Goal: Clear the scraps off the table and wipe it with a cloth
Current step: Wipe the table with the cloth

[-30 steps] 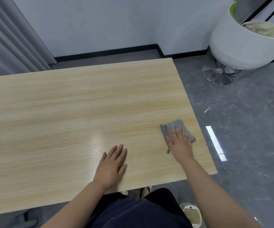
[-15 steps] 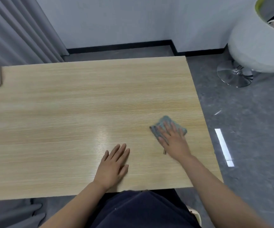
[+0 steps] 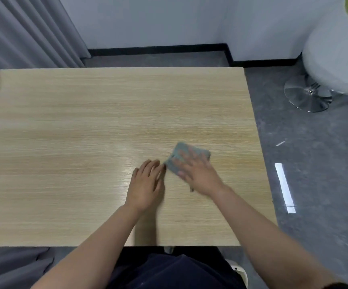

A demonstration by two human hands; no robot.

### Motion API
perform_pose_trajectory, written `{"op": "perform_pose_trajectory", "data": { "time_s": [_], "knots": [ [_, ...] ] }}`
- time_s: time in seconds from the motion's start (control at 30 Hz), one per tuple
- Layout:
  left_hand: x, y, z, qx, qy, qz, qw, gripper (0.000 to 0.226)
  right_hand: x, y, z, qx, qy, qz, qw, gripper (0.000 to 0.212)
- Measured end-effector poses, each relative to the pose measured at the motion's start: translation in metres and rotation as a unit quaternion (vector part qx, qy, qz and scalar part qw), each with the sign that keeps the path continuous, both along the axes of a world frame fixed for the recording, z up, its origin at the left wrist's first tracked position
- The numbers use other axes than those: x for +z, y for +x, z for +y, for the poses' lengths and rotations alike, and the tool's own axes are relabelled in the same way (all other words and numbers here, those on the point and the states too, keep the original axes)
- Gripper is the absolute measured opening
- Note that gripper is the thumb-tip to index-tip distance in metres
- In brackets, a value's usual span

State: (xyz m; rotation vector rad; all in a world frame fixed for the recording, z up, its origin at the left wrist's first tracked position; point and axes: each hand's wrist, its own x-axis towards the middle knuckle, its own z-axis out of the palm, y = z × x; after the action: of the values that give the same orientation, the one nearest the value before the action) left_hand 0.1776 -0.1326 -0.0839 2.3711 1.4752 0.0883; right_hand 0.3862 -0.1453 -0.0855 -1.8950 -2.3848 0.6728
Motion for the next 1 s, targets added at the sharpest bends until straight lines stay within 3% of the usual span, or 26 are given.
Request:
{"op": "perform_pose_trajectory", "data": {
  "time_s": [0.2,0.27,0.37,0.43,0.63,1.0],
  "knots": [
    [-0.002,0.025,0.053,-0.009,-0.043,0.022,0.999,0.076,-0.01,0.061,0.035,-0.291,-0.022,-0.061,0.955,0.052],
    [-0.004,0.034,0.07,-0.004,-0.041,0.028,0.999,0.07,-0.011,0.04,0.037,-0.266,-0.013,-0.07,0.961,0.051],
    [-0.01,0.043,0.09,0.018,-0.026,0.026,0.999,0.052,-0.014,0.002,0.03,-0.044,0.029,-0.052,0.997,0.052],
    [-0.013,0.046,0.101,0.041,-0.026,0.02,0.999,0.05,-0.014,0.008,0.042,0.027,0.031,-0.031,0.999,0.054],
    [-0.012,0.061,0.149,0.024,0.037,0.021,0.999,0.051,-0.019,0.051,0.124,-0.114,0.028,-0.064,0.991,0.051],
    [-0.024,0.102,0.254,0.056,0.031,0.028,0.998,0.054,-0.022,0.089,0.257,-0.243,0.028,-0.057,0.968,0.052]
  ]
}}
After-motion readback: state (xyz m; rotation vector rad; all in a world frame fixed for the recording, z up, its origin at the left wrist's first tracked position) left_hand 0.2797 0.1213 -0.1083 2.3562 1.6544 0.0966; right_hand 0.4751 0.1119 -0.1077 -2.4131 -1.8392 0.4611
